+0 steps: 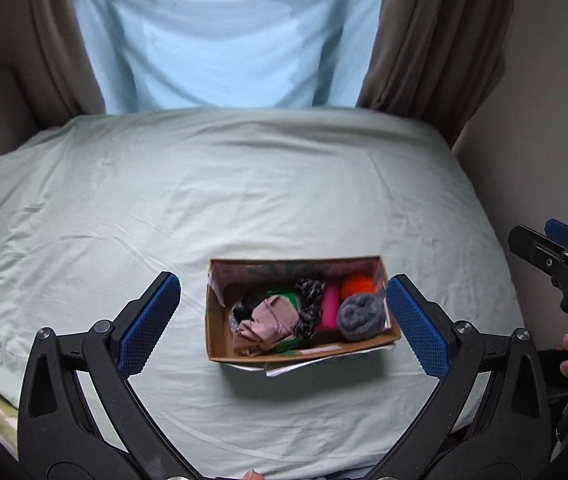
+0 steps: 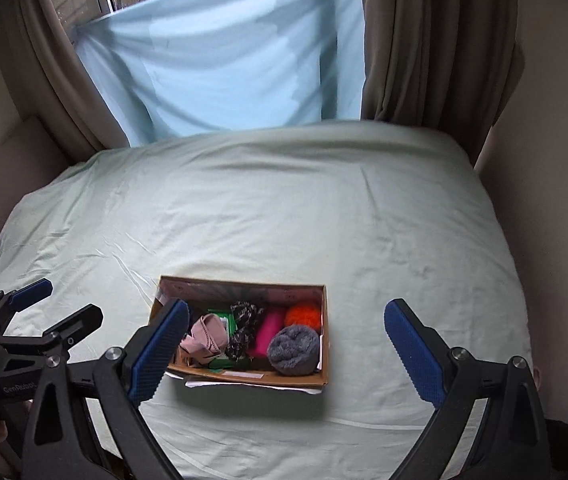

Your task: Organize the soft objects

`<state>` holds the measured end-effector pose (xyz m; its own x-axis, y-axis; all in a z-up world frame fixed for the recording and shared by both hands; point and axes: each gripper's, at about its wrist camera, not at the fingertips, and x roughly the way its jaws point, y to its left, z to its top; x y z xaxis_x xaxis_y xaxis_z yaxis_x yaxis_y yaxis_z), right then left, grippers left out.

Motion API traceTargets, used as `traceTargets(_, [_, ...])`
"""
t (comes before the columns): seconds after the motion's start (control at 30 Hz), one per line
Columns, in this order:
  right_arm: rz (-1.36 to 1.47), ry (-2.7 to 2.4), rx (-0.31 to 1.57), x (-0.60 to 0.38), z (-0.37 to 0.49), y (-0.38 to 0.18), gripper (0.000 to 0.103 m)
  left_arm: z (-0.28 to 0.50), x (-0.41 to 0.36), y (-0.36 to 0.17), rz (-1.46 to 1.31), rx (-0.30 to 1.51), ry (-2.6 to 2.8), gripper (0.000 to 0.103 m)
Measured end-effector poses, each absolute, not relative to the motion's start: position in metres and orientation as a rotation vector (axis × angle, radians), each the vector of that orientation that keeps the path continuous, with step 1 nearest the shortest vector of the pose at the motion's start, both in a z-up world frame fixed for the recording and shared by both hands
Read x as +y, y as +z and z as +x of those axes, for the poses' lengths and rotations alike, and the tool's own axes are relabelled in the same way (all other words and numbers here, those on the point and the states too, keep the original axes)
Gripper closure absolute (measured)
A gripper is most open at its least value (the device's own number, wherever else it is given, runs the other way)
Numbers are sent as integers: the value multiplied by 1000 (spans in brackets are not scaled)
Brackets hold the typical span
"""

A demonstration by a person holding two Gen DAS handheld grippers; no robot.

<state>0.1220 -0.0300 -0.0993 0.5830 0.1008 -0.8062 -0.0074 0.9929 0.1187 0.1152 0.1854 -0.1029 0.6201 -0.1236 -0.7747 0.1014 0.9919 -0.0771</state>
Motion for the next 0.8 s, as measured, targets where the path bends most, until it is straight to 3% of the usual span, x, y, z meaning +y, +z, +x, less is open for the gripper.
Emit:
traceTargets(0.33, [88,4,706,-65,66,-10,5,56,159,-8,-35,606,-73,0])
traceTargets(0.8, [52,-43,554,-90,15,13,5,14,120,16,8,469,-83,0])
